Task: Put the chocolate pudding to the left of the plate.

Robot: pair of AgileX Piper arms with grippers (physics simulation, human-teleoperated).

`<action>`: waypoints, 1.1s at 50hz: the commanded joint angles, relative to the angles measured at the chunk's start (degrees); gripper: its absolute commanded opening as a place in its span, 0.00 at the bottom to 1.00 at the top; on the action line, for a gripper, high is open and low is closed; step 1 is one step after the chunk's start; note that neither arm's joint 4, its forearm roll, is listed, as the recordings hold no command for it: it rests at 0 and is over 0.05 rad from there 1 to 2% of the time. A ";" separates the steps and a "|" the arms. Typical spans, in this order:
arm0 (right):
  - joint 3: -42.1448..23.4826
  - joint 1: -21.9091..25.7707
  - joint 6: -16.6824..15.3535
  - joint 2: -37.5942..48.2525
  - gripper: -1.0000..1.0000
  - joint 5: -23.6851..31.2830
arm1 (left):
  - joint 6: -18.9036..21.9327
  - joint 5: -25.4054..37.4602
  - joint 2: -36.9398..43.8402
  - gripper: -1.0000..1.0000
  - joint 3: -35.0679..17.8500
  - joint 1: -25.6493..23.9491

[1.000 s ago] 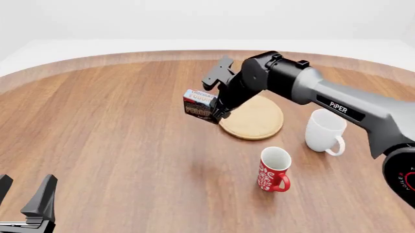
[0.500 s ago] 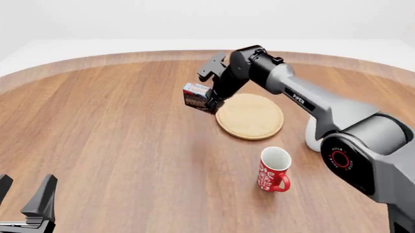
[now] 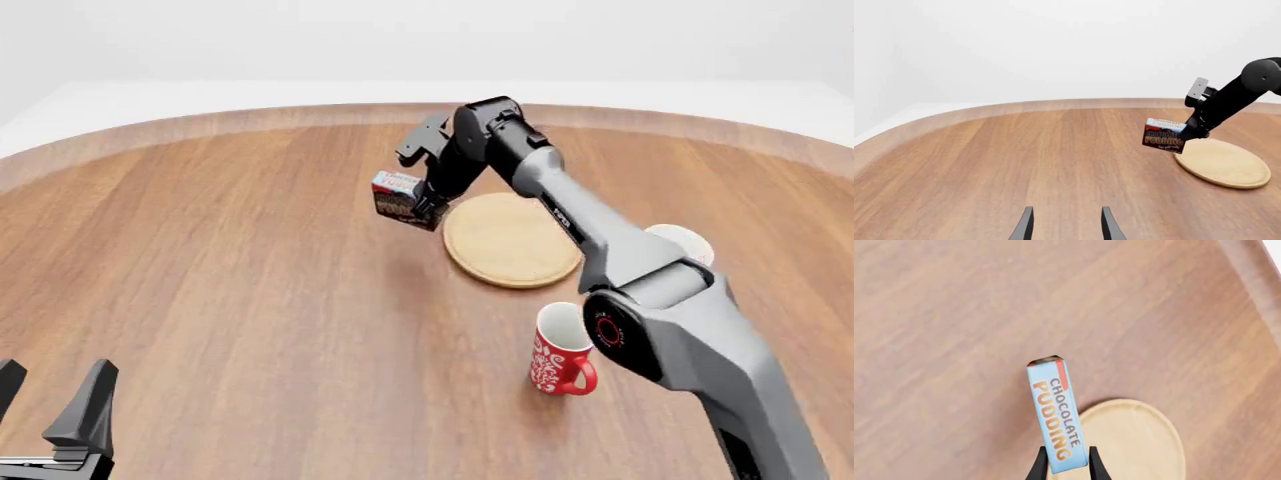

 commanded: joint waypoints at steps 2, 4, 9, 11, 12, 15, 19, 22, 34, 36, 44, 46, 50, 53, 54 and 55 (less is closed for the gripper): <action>-14.67 0.30 0.67 8.41 0.00 6.76 | 0.00 0.00 0.00 1.00 0.00 0.00; -15.93 0.39 0.70 9.35 0.00 7.27 | 0.00 0.00 0.00 1.00 0.00 0.00; -16.99 0.56 0.64 10.38 0.00 7.70 | 0.00 0.00 0.00 1.00 0.00 0.00; -17.21 0.43 0.51 10.71 0.00 7.68 | 0.00 0.00 0.00 1.00 0.00 0.00; -17.25 0.28 0.39 10.98 0.00 7.72 | 0.00 0.00 0.00 1.00 0.00 0.00; -17.26 0.07 0.15 11.34 0.00 7.68 | 0.00 0.00 0.00 1.00 0.00 0.00; -17.22 0.30 0.12 11.73 0.00 7.85 | 0.00 0.00 0.00 1.00 0.00 0.00; -17.34 0.22 0.14 12.24 0.00 7.74 | 0.00 0.00 0.00 1.00 0.00 0.00; -17.47 0.66 0.37 13.27 0.00 7.73 | 0.00 0.00 0.00 1.00 0.00 0.00; -17.52 0.70 0.45 13.47 0.00 7.64 | 0.00 0.00 0.00 1.00 0.00 0.00; -17.54 0.79 0.45 13.91 0.00 7.74 | 0.00 0.00 0.00 1.00 0.00 0.00; -17.54 0.95 0.55 14.01 0.00 7.73 | 0.00 0.00 0.00 1.00 0.00 0.00; -17.54 1.15 0.61 14.14 0.00 7.73 | 0.00 0.00 0.00 1.00 0.00 0.00; -17.59 0.69 0.00 14.39 0.00 7.66 | 0.00 0.00 0.00 1.00 0.00 0.00; -17.54 0.82 -0.02 14.41 0.00 7.74 | 0.00 0.00 0.00 1.00 0.00 0.00; -17.58 0.63 -0.31 14.55 0.00 7.65 | 0.00 0.00 0.00 1.00 0.00 0.00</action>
